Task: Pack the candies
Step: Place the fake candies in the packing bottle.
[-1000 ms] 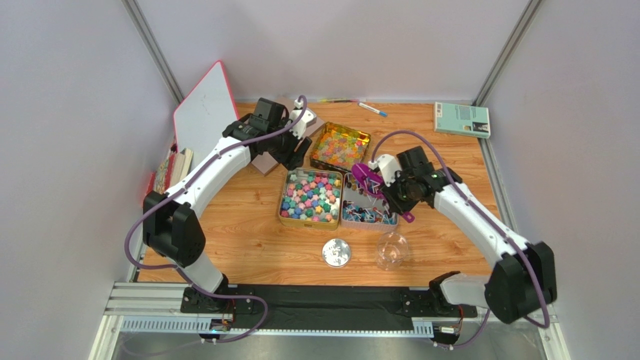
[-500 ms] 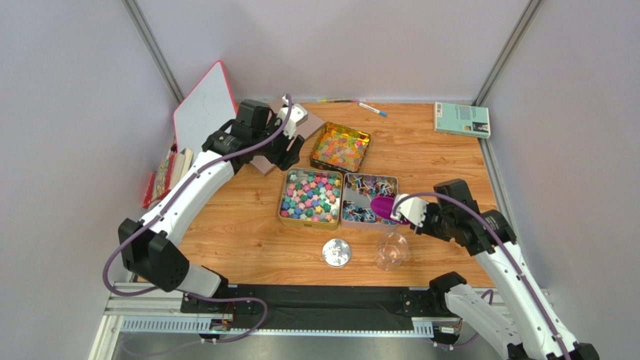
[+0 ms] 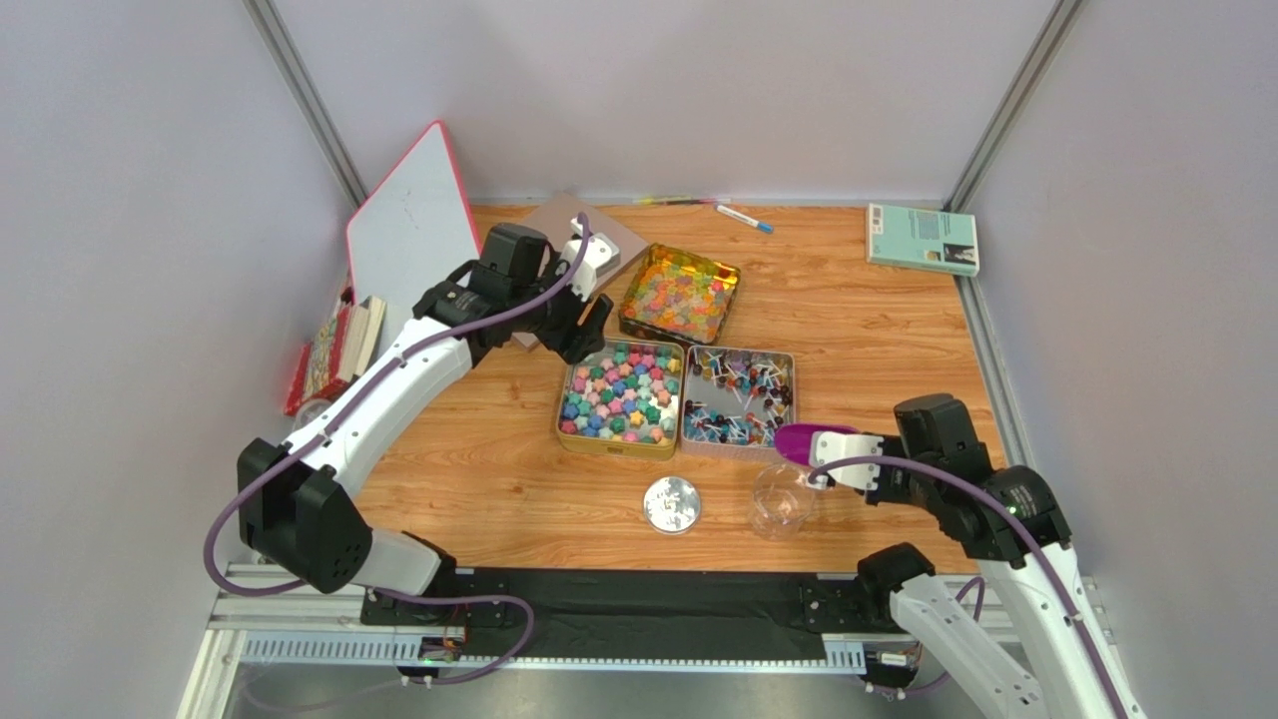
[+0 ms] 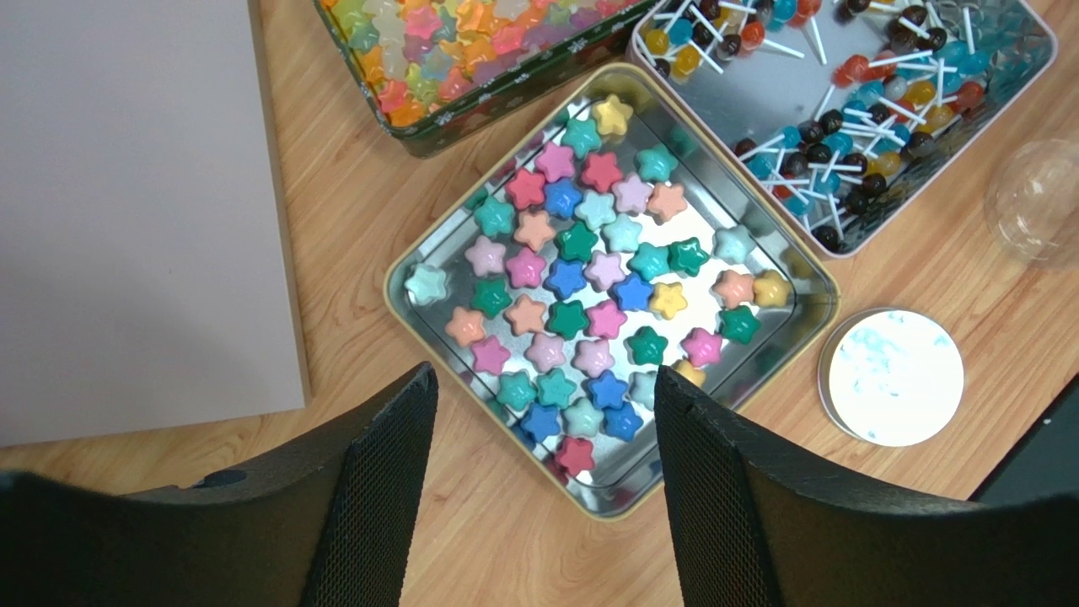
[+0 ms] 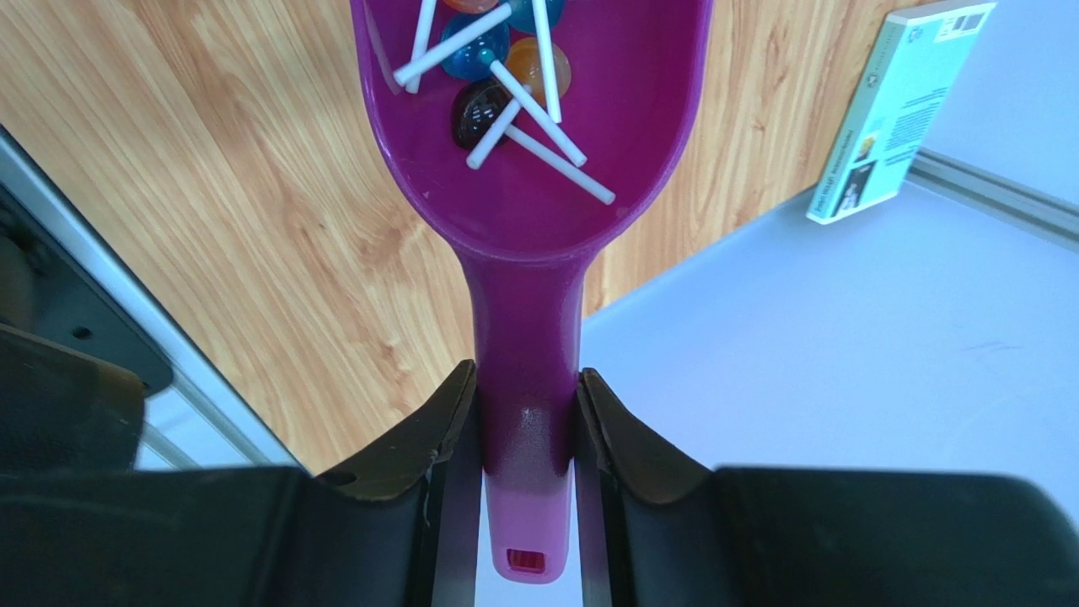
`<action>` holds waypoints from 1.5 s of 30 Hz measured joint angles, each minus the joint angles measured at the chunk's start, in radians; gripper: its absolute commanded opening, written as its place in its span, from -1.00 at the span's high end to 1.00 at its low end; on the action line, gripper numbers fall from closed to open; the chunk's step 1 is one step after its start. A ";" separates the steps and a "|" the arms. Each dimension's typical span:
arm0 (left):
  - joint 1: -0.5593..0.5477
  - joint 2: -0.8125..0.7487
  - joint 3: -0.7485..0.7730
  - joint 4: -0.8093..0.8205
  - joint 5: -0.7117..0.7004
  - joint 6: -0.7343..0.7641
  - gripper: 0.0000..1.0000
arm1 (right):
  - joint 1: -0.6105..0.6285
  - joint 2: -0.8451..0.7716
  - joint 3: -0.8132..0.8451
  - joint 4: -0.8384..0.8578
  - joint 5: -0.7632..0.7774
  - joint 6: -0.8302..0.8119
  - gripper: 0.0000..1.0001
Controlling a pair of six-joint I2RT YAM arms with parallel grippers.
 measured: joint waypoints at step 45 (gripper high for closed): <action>-0.016 0.003 -0.048 0.090 -0.049 -0.047 -0.42 | -0.001 0.040 0.061 0.003 0.182 -0.667 1.00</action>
